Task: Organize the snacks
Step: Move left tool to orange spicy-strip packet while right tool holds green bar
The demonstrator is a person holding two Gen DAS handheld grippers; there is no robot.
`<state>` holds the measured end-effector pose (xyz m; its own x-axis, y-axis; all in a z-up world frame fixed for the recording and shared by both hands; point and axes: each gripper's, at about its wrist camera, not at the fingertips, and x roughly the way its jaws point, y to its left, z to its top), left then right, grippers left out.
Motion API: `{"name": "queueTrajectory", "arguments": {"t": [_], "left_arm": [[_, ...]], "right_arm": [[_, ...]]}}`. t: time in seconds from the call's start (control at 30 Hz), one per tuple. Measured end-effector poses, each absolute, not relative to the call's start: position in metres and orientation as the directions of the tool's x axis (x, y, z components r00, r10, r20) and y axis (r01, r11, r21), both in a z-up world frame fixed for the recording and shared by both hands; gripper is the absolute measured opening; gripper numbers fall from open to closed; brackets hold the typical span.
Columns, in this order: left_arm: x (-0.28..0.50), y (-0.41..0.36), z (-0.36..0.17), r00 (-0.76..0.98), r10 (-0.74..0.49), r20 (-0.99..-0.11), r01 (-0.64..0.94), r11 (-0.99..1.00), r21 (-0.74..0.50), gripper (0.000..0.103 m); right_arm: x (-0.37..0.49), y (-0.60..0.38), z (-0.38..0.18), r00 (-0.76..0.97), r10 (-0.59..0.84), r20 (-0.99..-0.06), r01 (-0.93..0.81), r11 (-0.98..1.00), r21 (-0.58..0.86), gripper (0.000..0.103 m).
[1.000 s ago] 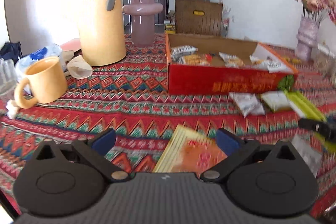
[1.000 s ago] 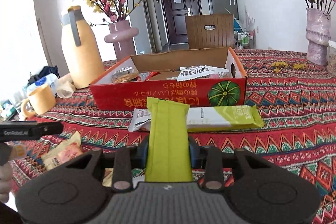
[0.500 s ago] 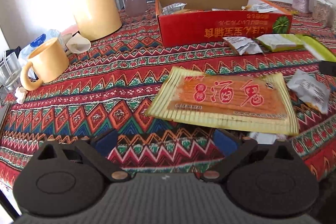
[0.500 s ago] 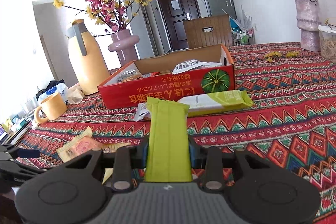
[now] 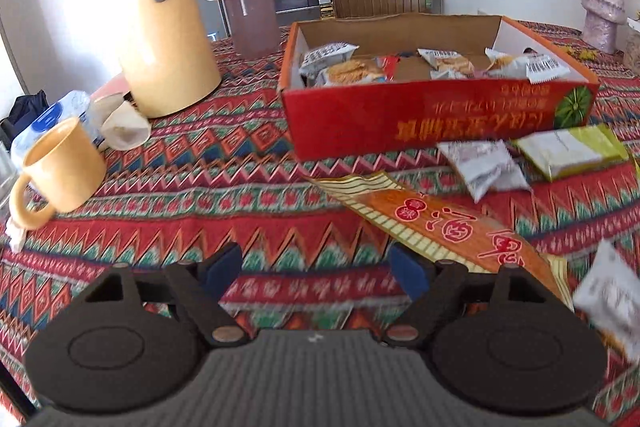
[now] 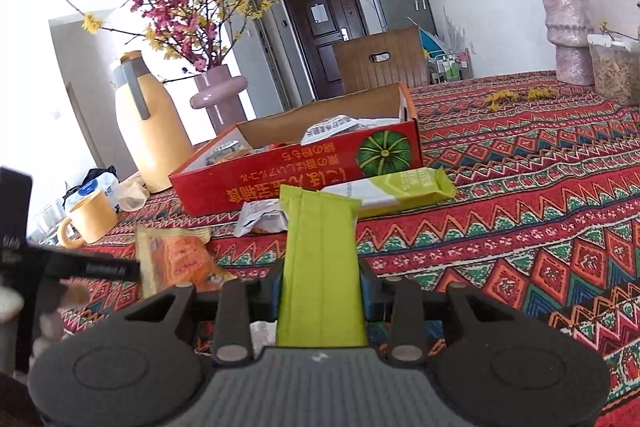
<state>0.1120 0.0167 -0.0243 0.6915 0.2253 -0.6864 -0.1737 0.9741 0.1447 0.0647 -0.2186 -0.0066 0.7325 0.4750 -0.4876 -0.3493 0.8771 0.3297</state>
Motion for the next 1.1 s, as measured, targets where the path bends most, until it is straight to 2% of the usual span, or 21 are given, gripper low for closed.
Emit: {"name": "queueTrajectory", "arguments": {"t": [0.17, 0.4, 0.7, 0.93, 1.1], "left_arm": [[0.122, 0.015, -0.016, 0.703, 0.178, -0.689, -0.168, 0.982, 0.082, 0.086], [0.120, 0.013, 0.006, 0.732, 0.047, -0.679, -0.132, 0.988, -0.074, 0.093], [0.125, 0.003, 0.010, 0.718, -0.116, -0.687, -0.072, 0.968, -0.239, 0.092], [0.132, 0.004, 0.022, 0.740, -0.139, -0.658, -0.094, 0.947, -0.306, 0.093], [0.139, -0.006, 0.016, 0.709, -0.117, -0.695, -0.109, 0.956, -0.273, 0.091]], "right_arm": [[0.072, -0.229, -0.010, 0.742, 0.470, -0.479, -0.332, 0.877, 0.347, 0.034], [0.083, -0.242, -0.015, 0.747, 0.473, -0.468, -0.317, 0.871, 0.375, 0.034], [0.089, -0.255, -0.023, 0.744, 0.483, -0.461, -0.306, 0.861, 0.407, 0.035], [0.091, -0.264, -0.025, 0.748, 0.482, -0.456, -0.295, 0.857, 0.422, 0.035], [0.091, -0.265, -0.028, 0.744, 0.489, -0.456, -0.297, 0.852, 0.431, 0.035]]}}
